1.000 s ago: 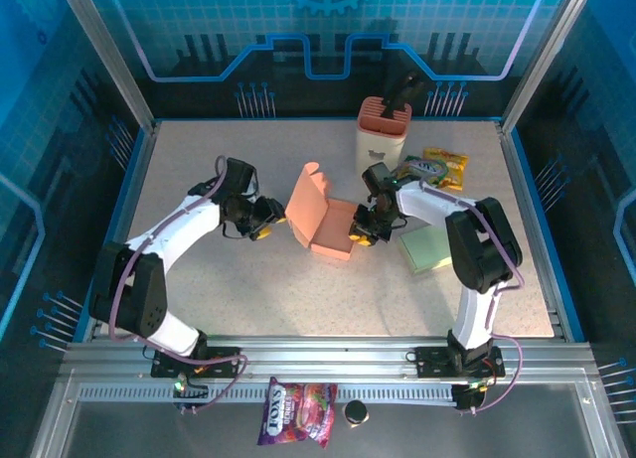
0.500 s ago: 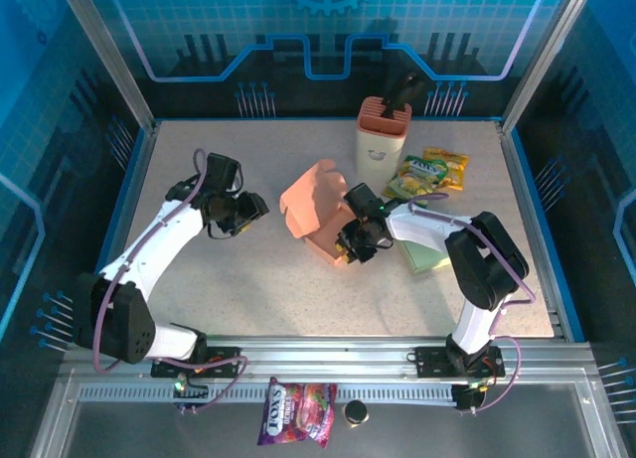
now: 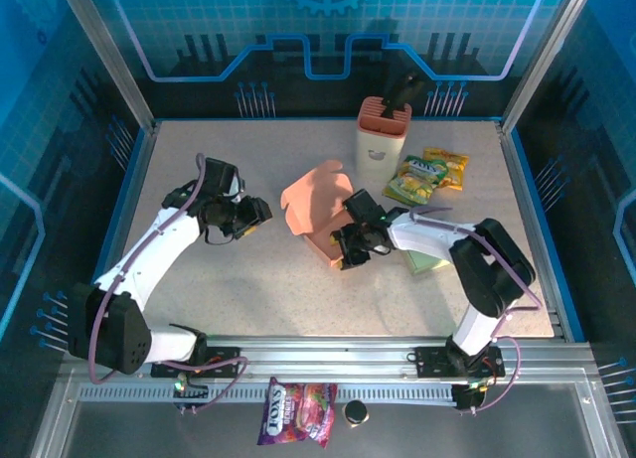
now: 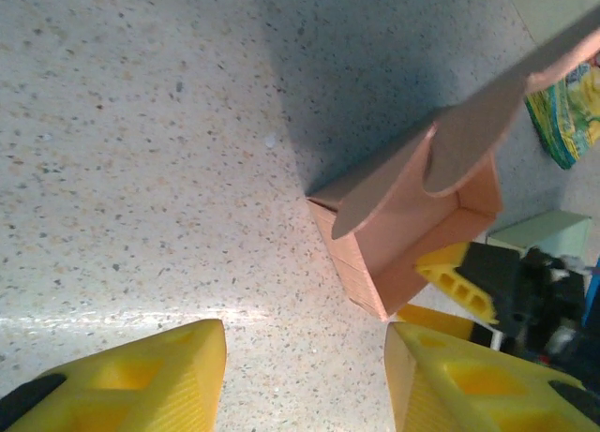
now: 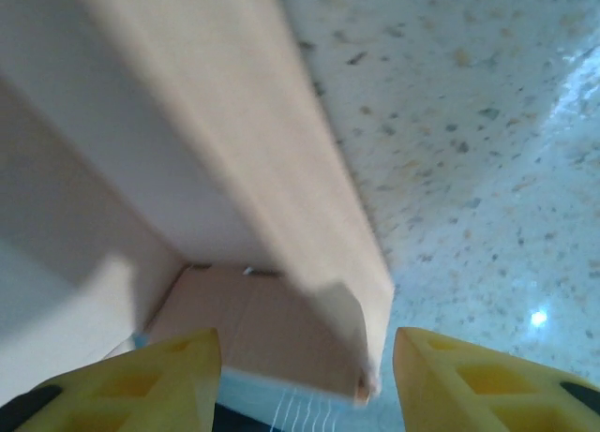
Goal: Fold the paper box
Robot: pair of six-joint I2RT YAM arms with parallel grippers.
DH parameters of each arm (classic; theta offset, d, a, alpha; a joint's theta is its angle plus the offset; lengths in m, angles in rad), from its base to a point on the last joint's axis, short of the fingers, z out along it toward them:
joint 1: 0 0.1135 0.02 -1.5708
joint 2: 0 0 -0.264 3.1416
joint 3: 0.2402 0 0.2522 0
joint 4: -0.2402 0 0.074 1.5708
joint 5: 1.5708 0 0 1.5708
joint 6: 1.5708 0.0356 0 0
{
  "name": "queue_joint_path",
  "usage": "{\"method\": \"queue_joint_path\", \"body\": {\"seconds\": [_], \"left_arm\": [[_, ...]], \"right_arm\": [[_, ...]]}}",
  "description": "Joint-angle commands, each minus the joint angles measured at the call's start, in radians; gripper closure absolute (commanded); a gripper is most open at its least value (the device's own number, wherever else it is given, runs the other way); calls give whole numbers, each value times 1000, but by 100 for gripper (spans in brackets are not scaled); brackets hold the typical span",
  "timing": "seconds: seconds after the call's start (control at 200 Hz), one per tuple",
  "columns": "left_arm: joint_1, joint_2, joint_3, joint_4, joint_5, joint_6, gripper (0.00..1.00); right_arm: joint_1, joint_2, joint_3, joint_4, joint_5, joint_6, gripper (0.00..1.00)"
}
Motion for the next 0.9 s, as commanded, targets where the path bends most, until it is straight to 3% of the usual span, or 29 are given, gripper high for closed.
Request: {"method": "queue_joint_path", "body": {"seconds": [0.0,0.13,0.225,0.29,0.415,0.52,0.765,0.895], "left_arm": [[-19,-5,-23,30,71,41,51],[-56,-2,-35,51,56,19,51],[-82,-3,-49,68,37,1,51],[-100,-4,-59,83,20,-9,52],[-133,-13,-84,118,-22,-21,53],[-140,-47,-141,191,-58,-43,55],[-142,-103,-235,289,-70,-72,56],[-142,-112,-236,267,-65,-62,56]], "right_arm": [[-61,-98,60,-119,57,-230,46],[-155,-176,119,-115,87,-674,45],[-248,-167,170,-7,-47,-1169,49],[-287,-121,255,-89,-111,-1502,48],[-326,-23,362,-175,-181,-1889,47],[-358,56,395,-150,-251,-2036,45],[-375,133,345,96,-310,-2087,43],[-363,201,399,86,-386,-2086,44]]}}
